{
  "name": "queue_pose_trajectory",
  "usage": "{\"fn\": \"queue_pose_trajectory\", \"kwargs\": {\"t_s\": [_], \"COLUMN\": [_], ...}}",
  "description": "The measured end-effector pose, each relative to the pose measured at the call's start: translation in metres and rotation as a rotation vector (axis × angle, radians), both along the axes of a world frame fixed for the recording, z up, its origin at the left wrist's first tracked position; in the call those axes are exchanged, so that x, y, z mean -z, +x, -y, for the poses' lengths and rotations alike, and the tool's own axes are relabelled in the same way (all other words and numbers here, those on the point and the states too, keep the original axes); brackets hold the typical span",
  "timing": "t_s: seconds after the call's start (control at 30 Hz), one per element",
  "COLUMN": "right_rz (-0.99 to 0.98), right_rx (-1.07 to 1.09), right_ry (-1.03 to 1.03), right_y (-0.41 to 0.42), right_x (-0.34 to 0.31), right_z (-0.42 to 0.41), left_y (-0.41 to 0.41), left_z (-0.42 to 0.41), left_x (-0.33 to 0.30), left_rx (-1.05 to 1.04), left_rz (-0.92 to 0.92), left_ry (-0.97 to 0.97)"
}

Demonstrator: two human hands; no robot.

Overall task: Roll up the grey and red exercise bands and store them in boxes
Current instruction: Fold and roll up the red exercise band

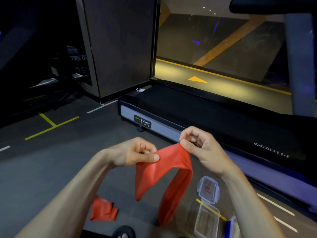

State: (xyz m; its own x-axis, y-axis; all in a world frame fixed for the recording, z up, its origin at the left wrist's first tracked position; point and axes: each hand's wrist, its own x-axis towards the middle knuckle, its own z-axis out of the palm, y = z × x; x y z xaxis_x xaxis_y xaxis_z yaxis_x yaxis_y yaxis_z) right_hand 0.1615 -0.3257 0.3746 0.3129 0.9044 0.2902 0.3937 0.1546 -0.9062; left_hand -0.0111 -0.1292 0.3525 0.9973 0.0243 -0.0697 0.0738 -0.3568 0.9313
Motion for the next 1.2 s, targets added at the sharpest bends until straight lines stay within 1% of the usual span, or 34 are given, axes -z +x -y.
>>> {"fn": "queue_pose_trajectory", "kwargs": {"t_s": [0.13,0.23,0.3,0.37,0.4,0.47,0.6,0.7,0.77,0.83,0.9,1.0,1.13,1.2], "right_rz": [-0.038,-0.123,-0.239,-0.398,-0.451,-0.469,-0.237,-0.114,0.0,0.072,0.065,-0.04,-0.163,-0.187], "right_rx": [0.006,-0.018,-0.075,-0.158,-0.19,-0.225,-0.183,-0.162,-0.147,-0.136,-0.114,-0.074,-0.043,-0.034], "right_ry": [-0.025,-0.054,-0.026,0.025,0.047,0.072,0.04,-0.027,-0.074,-0.091,-0.057,0.033,0.091,0.098], "right_y": [0.003,-0.001,-0.006,-0.016,-0.021,-0.03,-0.036,-0.032,-0.027,-0.02,-0.016,-0.01,-0.005,-0.004], "right_x": [0.003,0.005,0.008,0.008,0.007,0.002,0.005,0.009,0.007,0.005,0.003,-0.001,-0.001,0.001], "right_z": [0.002,0.001,-0.002,-0.006,-0.008,-0.011,-0.018,-0.019,-0.015,-0.012,-0.008,-0.005,-0.002,-0.002], "left_y": [-0.004,-0.005,-0.005,-0.001,0.001,0.005,0.007,0.004,0.001,-0.003,-0.006,-0.01,-0.008,-0.007], "left_z": [-0.004,-0.002,0.003,0.01,0.013,0.017,0.018,0.015,0.01,0.005,0.002,0.0,0.0,0.001], "left_x": [-0.002,-0.006,-0.009,-0.012,-0.011,-0.011,-0.007,-0.007,-0.008,-0.009,-0.005,0.0,-0.002,-0.003], "left_rx": [0.005,0.065,0.132,0.136,0.132,0.125,0.049,0.004,-0.001,0.01,0.054,0.041,-0.03,-0.041], "left_rz": [0.034,0.076,0.132,0.166,0.174,0.164,0.125,0.096,0.07,0.009,-0.076,-0.145,-0.075,-0.039], "left_ry": [-0.157,-0.371,-0.516,-0.622,-0.637,-0.602,-0.468,-0.369,-0.266,-0.153,-0.059,-0.007,0.087,0.076]}}
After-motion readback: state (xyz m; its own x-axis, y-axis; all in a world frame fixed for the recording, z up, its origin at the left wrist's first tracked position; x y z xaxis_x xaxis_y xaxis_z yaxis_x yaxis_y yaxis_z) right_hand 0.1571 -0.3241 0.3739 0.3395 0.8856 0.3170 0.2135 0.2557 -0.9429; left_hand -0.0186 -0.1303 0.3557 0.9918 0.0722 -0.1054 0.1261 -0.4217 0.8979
